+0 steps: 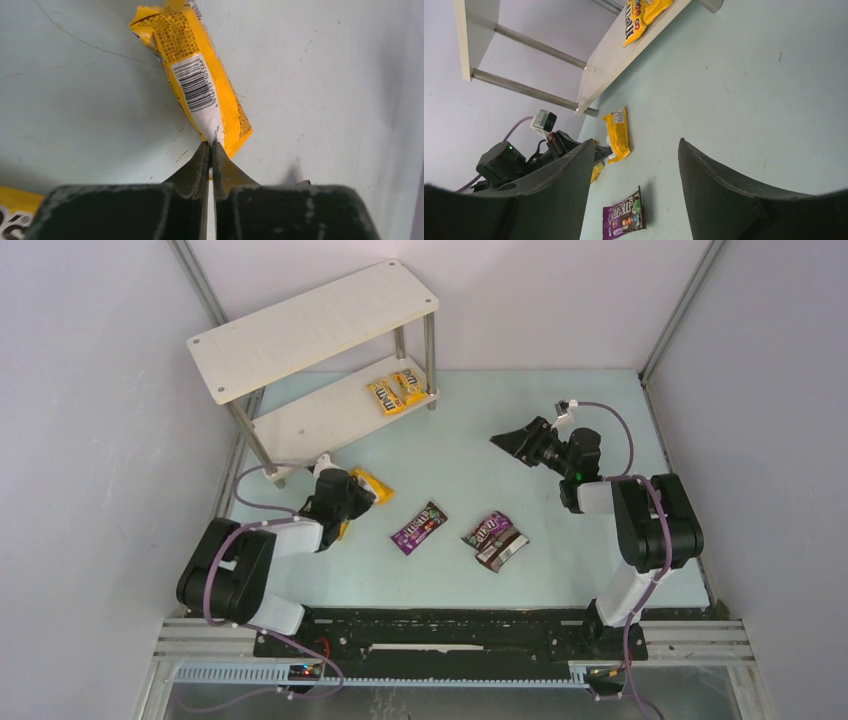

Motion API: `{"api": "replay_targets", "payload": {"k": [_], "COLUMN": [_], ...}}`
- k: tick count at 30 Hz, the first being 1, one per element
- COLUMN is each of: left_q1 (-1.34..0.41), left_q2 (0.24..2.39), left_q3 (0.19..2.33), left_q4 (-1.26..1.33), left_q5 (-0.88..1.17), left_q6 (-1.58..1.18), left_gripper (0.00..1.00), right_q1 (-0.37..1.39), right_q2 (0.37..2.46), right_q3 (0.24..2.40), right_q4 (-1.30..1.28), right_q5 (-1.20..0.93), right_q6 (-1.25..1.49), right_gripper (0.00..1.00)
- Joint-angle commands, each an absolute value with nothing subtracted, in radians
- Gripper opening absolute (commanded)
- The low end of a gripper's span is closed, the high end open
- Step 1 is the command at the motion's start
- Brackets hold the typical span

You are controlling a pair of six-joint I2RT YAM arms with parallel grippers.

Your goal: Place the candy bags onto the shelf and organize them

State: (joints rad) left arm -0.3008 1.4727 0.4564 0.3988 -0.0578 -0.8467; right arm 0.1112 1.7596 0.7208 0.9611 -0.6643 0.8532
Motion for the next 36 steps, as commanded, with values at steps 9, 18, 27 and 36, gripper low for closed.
{"api": "replay_targets", "payload": {"k": [9, 18, 27, 36], "left_q1": [-0.408, -0.446, -0.404, -0.339], "left_q2": [1.348, 1.392, 1.47, 1.572], "left_q3": [0.6, 0.758, 0.917, 0.953], "left_q4": [0.195, 0.115, 0.102, 0.223], "left_q5": [-0.292, -0.311, -0.336, -0.26], "left_q6": [-0.648, -0.522, -0.393, -0.391], "left_gripper": [0.0, 0.0, 0.0, 0.0], "right_q1": [0.102, 0.09, 0.083, 0.072], "right_q2": [1.758, 1.767, 1.77, 1.776], "right_q3": [0.716, 0.716, 0.713, 0.704], "right_q4": [1.008, 1.022, 1.032, 1.064], "right_q5": [-0.679, -0.696, -0.704, -0.71], "right_q6": [0.867, 0.883, 0.892, 0.91], "right_gripper": [0.7, 0.7, 0.69, 0.69]}}
